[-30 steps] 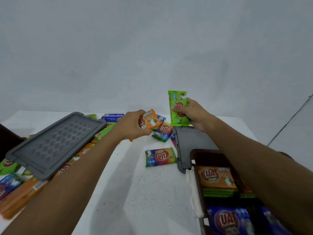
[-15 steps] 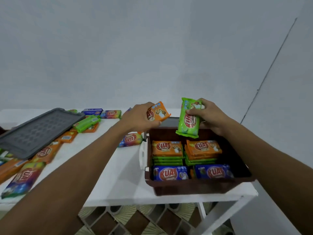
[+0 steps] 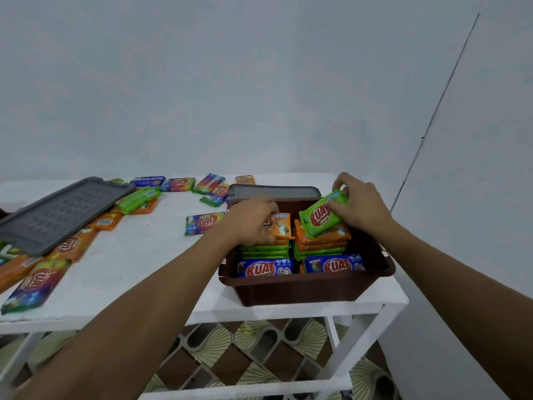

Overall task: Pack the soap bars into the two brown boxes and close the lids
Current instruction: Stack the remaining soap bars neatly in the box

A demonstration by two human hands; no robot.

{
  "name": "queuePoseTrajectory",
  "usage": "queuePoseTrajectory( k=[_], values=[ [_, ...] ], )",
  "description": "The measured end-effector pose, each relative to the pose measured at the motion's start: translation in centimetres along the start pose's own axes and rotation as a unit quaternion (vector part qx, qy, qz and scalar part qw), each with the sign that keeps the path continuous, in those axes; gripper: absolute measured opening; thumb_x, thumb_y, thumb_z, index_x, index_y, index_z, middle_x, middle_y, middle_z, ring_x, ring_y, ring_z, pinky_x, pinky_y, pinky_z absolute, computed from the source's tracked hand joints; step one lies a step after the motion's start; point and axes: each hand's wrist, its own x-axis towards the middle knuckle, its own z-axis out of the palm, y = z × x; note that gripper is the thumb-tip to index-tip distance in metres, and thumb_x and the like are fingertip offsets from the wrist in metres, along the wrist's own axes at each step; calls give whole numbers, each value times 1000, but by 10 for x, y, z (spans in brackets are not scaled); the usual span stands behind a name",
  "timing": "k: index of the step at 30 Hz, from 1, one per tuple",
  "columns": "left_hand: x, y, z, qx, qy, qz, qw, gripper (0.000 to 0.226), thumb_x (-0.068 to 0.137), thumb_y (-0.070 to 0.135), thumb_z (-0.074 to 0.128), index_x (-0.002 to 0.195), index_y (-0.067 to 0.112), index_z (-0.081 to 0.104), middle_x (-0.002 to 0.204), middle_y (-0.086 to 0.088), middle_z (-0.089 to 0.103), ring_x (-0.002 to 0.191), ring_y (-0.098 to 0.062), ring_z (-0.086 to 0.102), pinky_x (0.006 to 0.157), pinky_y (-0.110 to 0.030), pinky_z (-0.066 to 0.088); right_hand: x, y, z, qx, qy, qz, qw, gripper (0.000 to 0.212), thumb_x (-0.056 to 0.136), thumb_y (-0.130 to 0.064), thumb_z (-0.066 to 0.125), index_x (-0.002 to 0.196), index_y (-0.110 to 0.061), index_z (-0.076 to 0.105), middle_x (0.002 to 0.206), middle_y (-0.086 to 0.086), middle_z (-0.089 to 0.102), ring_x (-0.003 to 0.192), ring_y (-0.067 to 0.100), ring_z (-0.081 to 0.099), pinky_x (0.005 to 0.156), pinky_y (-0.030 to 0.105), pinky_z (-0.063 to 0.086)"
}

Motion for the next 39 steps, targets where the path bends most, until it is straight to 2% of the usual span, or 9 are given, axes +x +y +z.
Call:
queuePoseTrajectory(
  k=[5, 10, 14, 16, 24, 27, 30, 34, 39],
  values=[
    [0, -3, 10, 30, -2, 4, 1000, 46, 80, 43, 70, 120, 22, 61, 126, 6, 49, 111, -13, 50, 80, -30, 45, -4, 17, 8, -137, 0, -50, 989, 29, 85, -40, 66, 93, -20, 47, 95, 4, 61, 82, 23, 59, 67, 37, 51],
    [1, -5, 12, 36, 13, -5, 999, 48, 78, 48, 70, 118, 25, 58, 122, 5, 53, 113, -14, 50, 85, -36, 49, -8, 26, 22, -260, 2, -140, 955, 23, 84, -41, 65, 96, -22, 57, 116, 3, 50, 107, 21, 46, 87, 41, 38],
    [0, -7, 13, -5, 26, -37, 999, 67, 67, 48, 81, 122, 27, 48, 123, 6, 57, 110, -15, 54, 85, -37, 50, -7, 19, 16, -136, -121, -212, 960, 38, 83, -50, 66, 114, -28, 62, 122, -5, 51, 115, 15, 44, 96, 37, 41],
    [1, -6, 13, 7, 12, -30, 999, 72, 65, 45, 84, 123, 26, 46, 126, 5, 54, 113, -16, 52, 87, -38, 50, -7, 16, 20, -170, -194, -221, 941, 50, 81, -52, 68, 125, -32, 56, 130, -8, 48, 122, 13, 40, 99, 36, 41],
    [1, -6, 14, 96, 33, -25, 995, 65, 69, 52, 79, 120, 25, 50, 120, 3, 61, 108, -20, 57, 83, -40, 50, -8, 18, 29, -242, -146, -211, 936, 52, 85, -47, 65, 131, -34, 44, 131, -4, 47, 121, 15, 41, 90, 33, 47],
    [-4, -15, 8, 36, 29, -17, 999, 51, 77, 55, 70, 116, 24, 58, 113, 6, 66, 103, -16, 60, 83, -36, 51, -7, 16, 27, -235, -167, -202, 936, 56, 83, -53, 65, 133, -34, 45, 133, -5, 45, 123, 15, 40, 94, 33, 44],
    [-18, -34, 3, -91, 91, -3, 992, 25, 95, 32, 57, 114, 18, 64, 110, 1, 68, 101, -16, 60, 82, -33, 50, -5, 11, 26, -214, -182, -199, 939, 55, 83, -58, 62, 130, -30, 51, 134, -5, 46, 124, 14, 39, 99, 36, 42],
    [-38, -76, 8, -87, 211, -45, 973, 18, 94, 13, 56, 111, 13, 64, 113, -4, 64, 105, -20, 56, 87, -33, 48, -1, -14, 35, -161, -133, -243, 947, 33, 88, -41, 62, 118, -26, 63, 124, -3, 55, 114, 14, 42, 95, 33, 41],
    [-71, -145, 17, -50, 98, -121, 986, 25, 93, 23, 61, 118, 20, 61, 121, 1, 60, 112, -19, 53, 89, -35, 48, 17, -84, 62, -97, -100, -288, 947, 23, 91, -34, 61, 111, -25, 66, 109, -5, 58, 104, 13, 44, 86, 36, 44]
  ],
)
